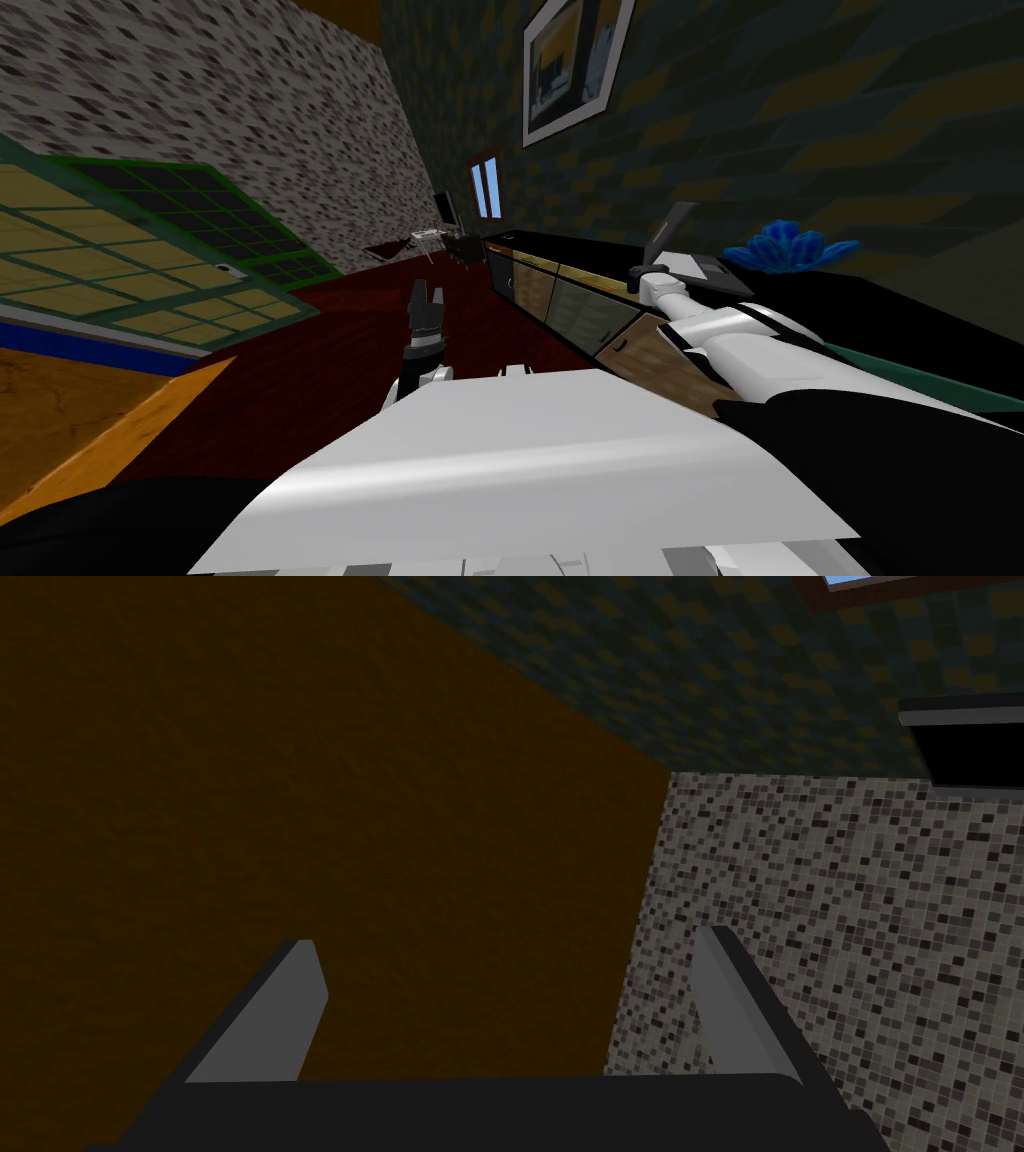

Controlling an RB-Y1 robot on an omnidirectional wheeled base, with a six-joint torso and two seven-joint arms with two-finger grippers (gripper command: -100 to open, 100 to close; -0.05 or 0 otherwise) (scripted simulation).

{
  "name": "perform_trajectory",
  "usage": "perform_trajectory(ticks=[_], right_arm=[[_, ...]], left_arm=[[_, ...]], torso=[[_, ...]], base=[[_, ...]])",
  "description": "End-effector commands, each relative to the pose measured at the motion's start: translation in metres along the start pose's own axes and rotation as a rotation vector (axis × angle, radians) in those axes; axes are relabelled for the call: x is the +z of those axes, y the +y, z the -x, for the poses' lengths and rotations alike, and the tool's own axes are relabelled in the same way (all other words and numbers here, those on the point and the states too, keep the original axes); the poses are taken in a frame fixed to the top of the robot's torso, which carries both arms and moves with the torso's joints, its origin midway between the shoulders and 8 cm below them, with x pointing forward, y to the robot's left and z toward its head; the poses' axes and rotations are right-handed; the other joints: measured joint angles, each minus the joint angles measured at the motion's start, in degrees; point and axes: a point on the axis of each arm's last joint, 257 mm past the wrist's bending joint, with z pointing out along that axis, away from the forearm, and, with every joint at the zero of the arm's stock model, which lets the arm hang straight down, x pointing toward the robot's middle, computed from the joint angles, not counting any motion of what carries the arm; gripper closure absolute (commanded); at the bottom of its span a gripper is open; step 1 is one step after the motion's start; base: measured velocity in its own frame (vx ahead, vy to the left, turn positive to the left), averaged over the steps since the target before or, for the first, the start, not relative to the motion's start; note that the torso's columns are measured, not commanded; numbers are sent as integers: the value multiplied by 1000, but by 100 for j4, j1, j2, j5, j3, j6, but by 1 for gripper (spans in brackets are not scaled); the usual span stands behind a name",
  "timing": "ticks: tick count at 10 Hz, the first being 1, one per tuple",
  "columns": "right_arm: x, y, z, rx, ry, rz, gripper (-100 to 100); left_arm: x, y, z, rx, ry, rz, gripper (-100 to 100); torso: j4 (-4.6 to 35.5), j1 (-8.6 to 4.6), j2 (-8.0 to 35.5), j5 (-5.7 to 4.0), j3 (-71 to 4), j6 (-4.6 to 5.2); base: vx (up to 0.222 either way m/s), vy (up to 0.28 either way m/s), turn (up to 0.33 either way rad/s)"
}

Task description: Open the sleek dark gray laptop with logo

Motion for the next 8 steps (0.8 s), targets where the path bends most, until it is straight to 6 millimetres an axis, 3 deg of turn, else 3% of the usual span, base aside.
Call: perform_trajectory(ticks=[1, 3, 8], right_arm=[[5, -5, 18, 13, -9, -23, 100], [8, -12, 29, 33, -9, -43, 100], [7, -29, 12, 76, 16, -69, 100]], left_arm=[[0, 0, 0, 0, 0, 0, 0], [0, 0, 0, 0, 0, 0, 0], [0, 0, 0, 0, 0, 0, 0]], torso=[[3, -2, -26, 8, -14, 22], [-7, -15, -68, 10, -43, 15], [-16, -37, -43, -20, -26, 6]], base=[[-38, 15, -28], [14, 2, -18], [1, -7, 51]])
